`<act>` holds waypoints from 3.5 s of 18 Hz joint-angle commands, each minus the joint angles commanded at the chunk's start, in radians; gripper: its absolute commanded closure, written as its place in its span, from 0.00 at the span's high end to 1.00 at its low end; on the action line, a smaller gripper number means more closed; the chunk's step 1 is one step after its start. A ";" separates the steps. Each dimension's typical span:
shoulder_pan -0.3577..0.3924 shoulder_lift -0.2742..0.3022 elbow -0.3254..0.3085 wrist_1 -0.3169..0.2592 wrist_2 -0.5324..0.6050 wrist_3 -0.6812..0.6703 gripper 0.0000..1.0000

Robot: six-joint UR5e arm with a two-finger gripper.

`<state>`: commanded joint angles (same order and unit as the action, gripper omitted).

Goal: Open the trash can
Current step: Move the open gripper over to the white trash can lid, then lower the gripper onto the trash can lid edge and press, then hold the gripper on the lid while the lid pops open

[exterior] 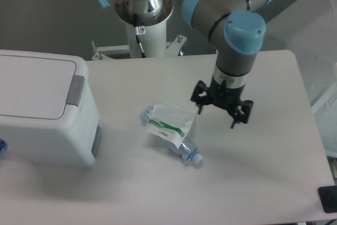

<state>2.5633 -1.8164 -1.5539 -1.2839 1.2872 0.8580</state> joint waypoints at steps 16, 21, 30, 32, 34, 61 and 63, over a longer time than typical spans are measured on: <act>-0.190 0.069 0.098 -0.046 -0.227 -0.368 1.00; -0.198 0.155 0.046 -0.075 -0.212 -0.404 1.00; -0.207 0.154 0.032 -0.060 -0.204 -0.508 1.00; -0.215 0.149 0.028 -0.058 -0.201 -0.510 1.00; -0.224 0.147 0.026 -0.058 -0.190 -0.511 1.00; -0.256 0.140 -0.012 -0.057 -0.186 -0.508 1.00; -0.256 0.135 -0.012 -0.057 -0.184 -0.508 1.00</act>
<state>2.3071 -1.6812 -1.5662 -1.3407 1.1029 0.3497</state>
